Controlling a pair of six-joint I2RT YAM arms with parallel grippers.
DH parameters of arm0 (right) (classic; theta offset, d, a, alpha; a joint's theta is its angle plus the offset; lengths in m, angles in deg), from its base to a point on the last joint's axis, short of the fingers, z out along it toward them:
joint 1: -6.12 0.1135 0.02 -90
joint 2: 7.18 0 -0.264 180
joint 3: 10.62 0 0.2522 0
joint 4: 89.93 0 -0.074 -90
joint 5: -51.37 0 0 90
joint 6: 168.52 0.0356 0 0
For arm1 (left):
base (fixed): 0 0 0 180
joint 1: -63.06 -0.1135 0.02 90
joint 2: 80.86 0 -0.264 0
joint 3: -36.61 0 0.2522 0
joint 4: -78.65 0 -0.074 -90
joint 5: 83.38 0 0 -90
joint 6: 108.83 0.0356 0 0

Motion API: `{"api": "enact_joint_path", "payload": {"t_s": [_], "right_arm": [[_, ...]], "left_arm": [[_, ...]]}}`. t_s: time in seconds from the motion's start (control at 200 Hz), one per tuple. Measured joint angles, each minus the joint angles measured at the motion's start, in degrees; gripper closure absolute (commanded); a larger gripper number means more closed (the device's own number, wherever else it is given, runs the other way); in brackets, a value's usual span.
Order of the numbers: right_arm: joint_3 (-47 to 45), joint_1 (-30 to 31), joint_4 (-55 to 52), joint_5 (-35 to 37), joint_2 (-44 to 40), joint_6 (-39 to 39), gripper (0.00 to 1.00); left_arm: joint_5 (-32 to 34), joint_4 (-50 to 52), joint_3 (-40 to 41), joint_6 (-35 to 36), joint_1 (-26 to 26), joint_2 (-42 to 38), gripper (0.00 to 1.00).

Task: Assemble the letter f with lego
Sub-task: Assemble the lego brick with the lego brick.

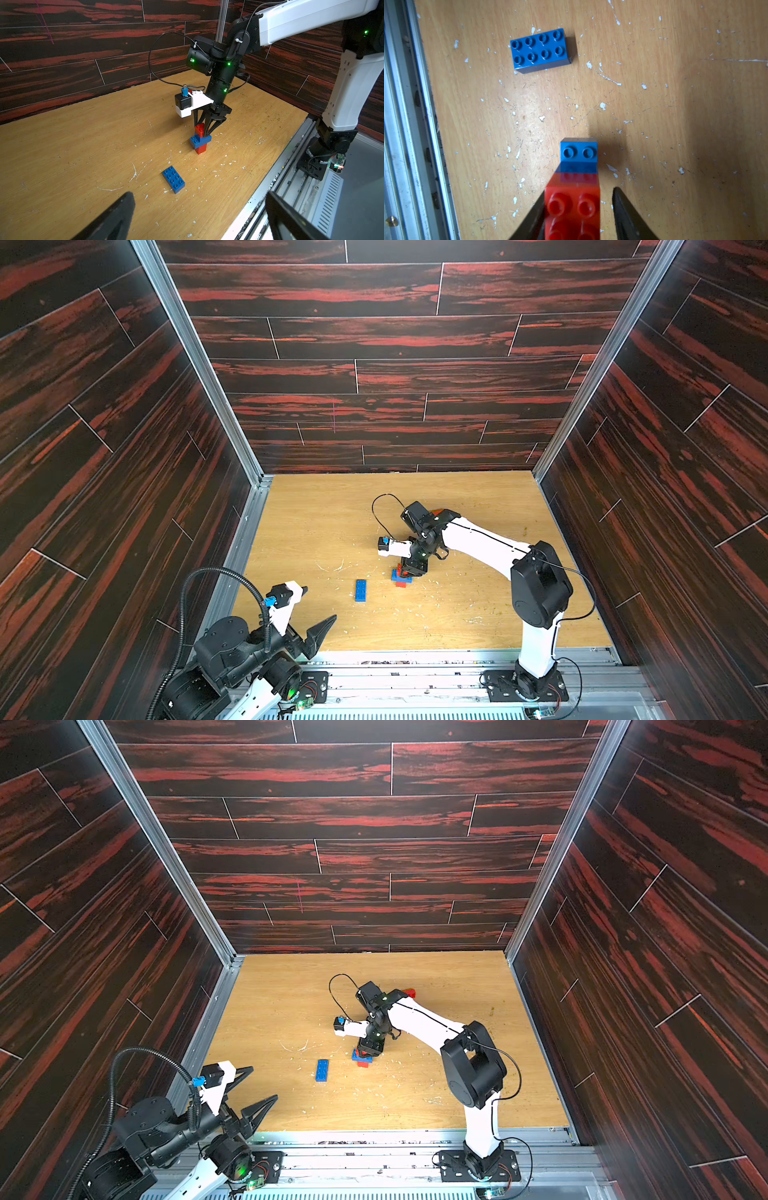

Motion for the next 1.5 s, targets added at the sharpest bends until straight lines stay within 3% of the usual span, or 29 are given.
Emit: {"api": "enact_joint_path", "payload": {"t_s": [1.162,1.503], "right_arm": [[5.9,3.0,-4.0,4.0,-1.2,0.9,0.49],[12.0,7.6,-2.1,6.8,-1.2,11.8,0.5]], "left_arm": [[0.0,0.0,0.0,0.0,0.0,-0.7,0.0],[0.0,0.0,0.0,0.0,0.0,-0.8,0.0]]}}
